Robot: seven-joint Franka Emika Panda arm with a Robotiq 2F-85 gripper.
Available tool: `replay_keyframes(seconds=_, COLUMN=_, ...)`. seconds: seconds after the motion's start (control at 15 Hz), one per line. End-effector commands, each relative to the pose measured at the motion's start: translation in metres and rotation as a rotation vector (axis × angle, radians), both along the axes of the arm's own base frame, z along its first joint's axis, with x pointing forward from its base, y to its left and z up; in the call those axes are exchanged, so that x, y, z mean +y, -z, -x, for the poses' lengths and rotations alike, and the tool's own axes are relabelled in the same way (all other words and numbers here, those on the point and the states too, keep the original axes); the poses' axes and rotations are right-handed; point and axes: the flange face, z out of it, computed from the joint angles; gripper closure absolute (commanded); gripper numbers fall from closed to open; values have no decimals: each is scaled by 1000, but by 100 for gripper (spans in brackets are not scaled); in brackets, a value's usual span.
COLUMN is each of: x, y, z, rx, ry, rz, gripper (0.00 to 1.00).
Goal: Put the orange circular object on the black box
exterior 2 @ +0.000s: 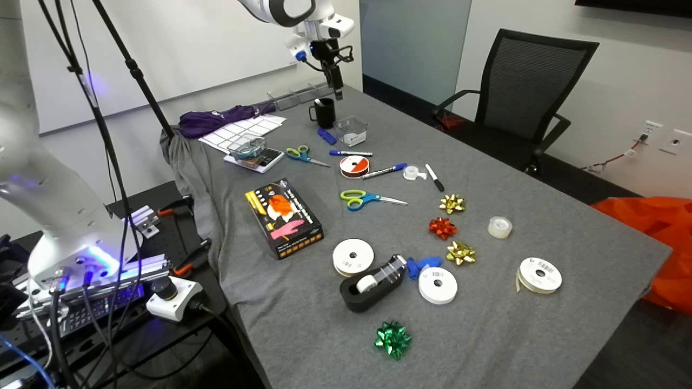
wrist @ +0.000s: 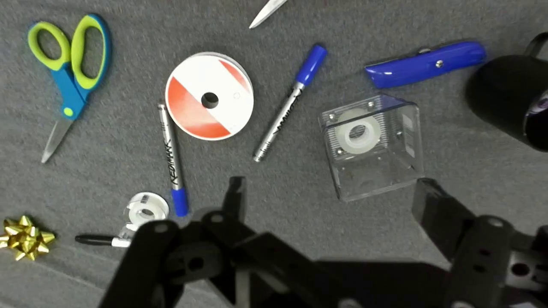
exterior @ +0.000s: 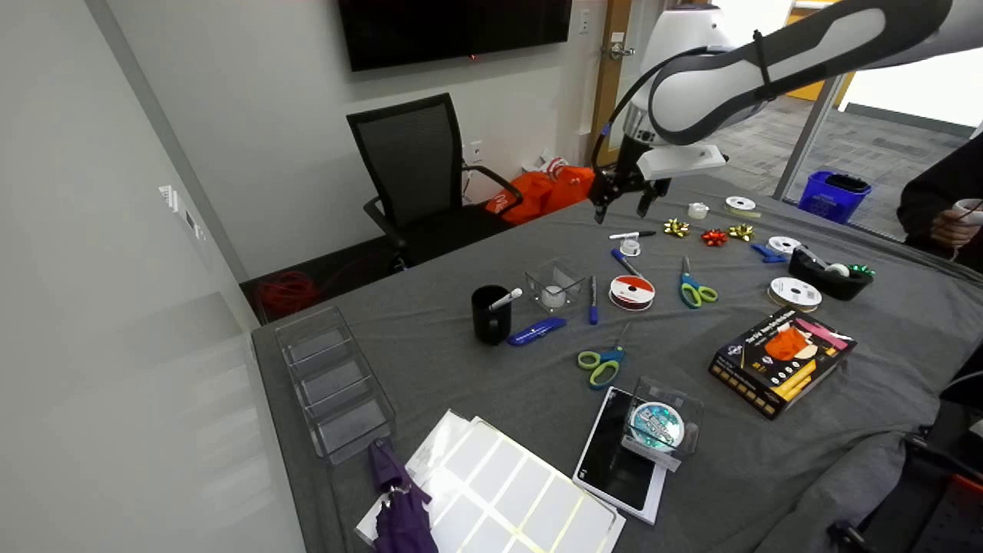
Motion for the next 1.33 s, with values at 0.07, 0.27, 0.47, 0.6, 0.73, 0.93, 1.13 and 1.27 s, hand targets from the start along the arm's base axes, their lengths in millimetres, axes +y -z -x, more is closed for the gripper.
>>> replay_keyframes(seconds=0.07, x=-23, y=36, z=1, rx=25, ry=153, rz=-70, gripper=0)
replay_keyframes(seconds=0.27, x=-24, y=36, z=-2, rx=33, ry=145, rz=-49, gripper=0)
replay_keyframes(seconds=0.47, x=-25, y=42, z=-2, rx=35, ry=162, rz=-50, gripper=0)
replay_keyframes(seconds=0.6, x=-24, y=45, z=-4, rx=31, ry=178, rz=-46, gripper=0)
replay_keyframes(seconds=0.73, x=-29, y=60, z=-6, rx=48, ry=224, rz=-26, gripper=0)
replay_keyframes(seconds=0.93, x=-36, y=86, z=-5, rx=71, ry=307, rz=-26, gripper=0)
replay_keyframes(seconds=1.13, x=-43, y=110, z=-2, rx=101, ry=357, rz=-29, gripper=0)
replay_keyframes(seconds=1.27, x=-46, y=122, z=-2, rx=111, ry=383, rz=-25, gripper=0)
